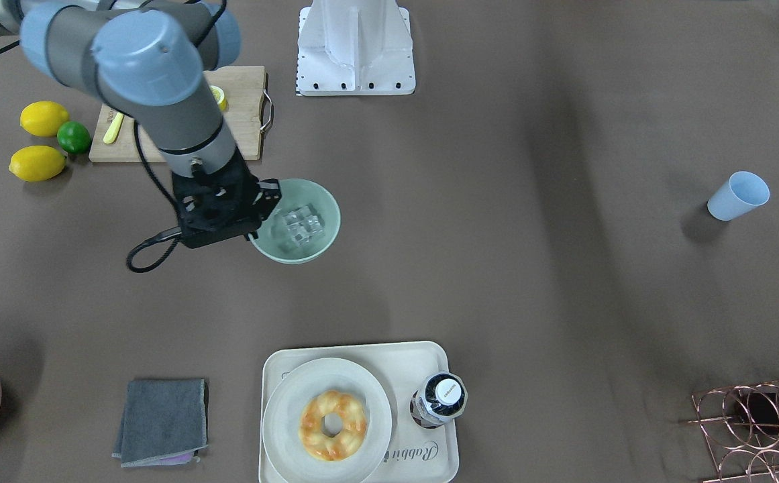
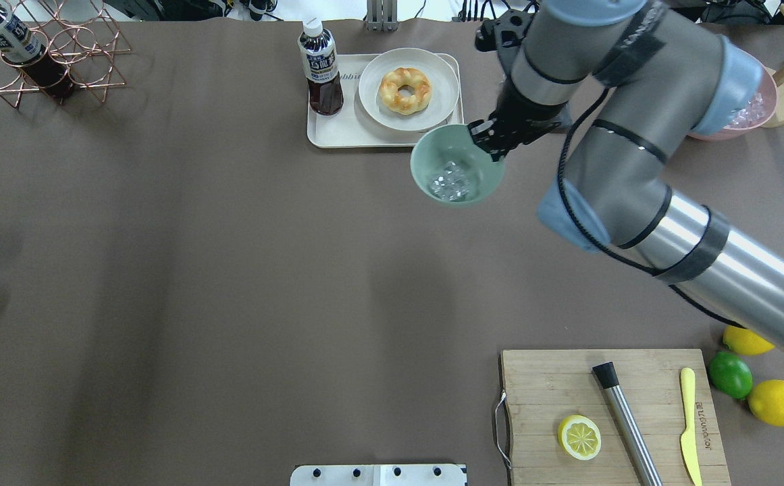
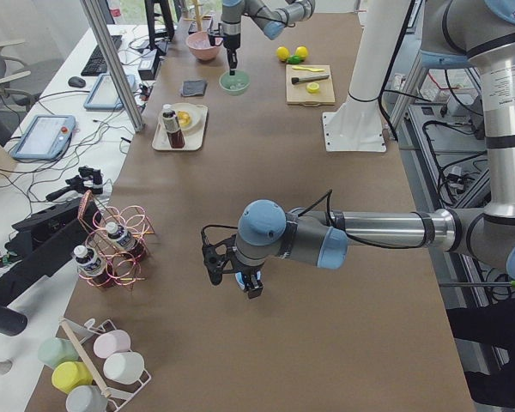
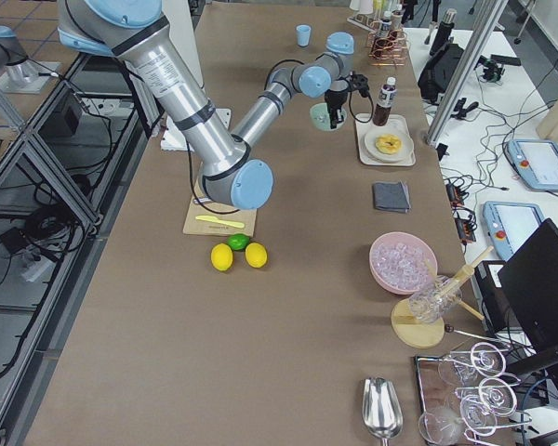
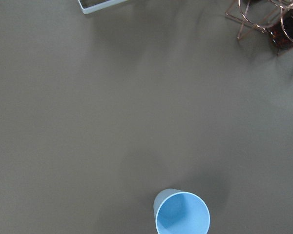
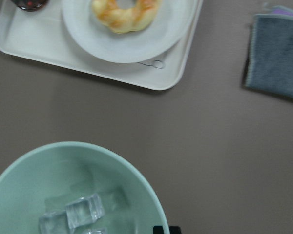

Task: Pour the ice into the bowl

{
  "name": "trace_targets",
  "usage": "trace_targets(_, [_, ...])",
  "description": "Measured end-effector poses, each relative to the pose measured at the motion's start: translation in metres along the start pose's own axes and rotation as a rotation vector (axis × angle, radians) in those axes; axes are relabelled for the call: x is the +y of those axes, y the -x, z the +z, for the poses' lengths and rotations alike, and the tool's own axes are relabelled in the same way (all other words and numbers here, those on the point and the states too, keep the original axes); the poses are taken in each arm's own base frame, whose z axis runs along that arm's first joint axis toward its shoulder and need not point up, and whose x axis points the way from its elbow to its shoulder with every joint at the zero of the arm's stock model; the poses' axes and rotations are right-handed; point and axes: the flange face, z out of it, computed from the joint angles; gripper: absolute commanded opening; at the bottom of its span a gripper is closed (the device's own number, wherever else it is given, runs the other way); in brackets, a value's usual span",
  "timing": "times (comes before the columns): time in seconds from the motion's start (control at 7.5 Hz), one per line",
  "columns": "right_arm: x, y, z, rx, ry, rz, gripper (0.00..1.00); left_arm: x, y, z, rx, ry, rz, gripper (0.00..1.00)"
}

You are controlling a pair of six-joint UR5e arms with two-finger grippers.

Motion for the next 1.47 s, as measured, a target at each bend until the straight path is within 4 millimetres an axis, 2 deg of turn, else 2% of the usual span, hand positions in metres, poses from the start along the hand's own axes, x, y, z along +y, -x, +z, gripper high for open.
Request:
trace_targets(0.4, [0.008,-0.185,-0.031,-0.003,0.049,-0.022,0.00,0.004,-0.011,0.009,0.028,0.040,0.035,0.97])
trace_targets(0.67, [0.038,-0.294,-0.043,-0.004,0.068,-0.001,0.00,0.005,-0.016,0.011,0.022,0.046,0.037,0.97])
trace_targets(1.07, [0.097,-0.423,-0.045,0.021,0.099,-0.015,0.00,-0.001,-0.004,0.016,-0.064,0.033,0.010,0.97])
trace_targets(1.33, [0.126,-0.492,-0.036,0.008,0.100,-0.036,0.00,-0.006,0.019,0.027,-0.134,0.036,0.071,0.97])
trace_targets(1.47, [0.144,-0.521,-0.025,-0.001,0.085,-0.043,0.00,-0.010,0.034,0.032,-0.150,0.052,0.107,0.97])
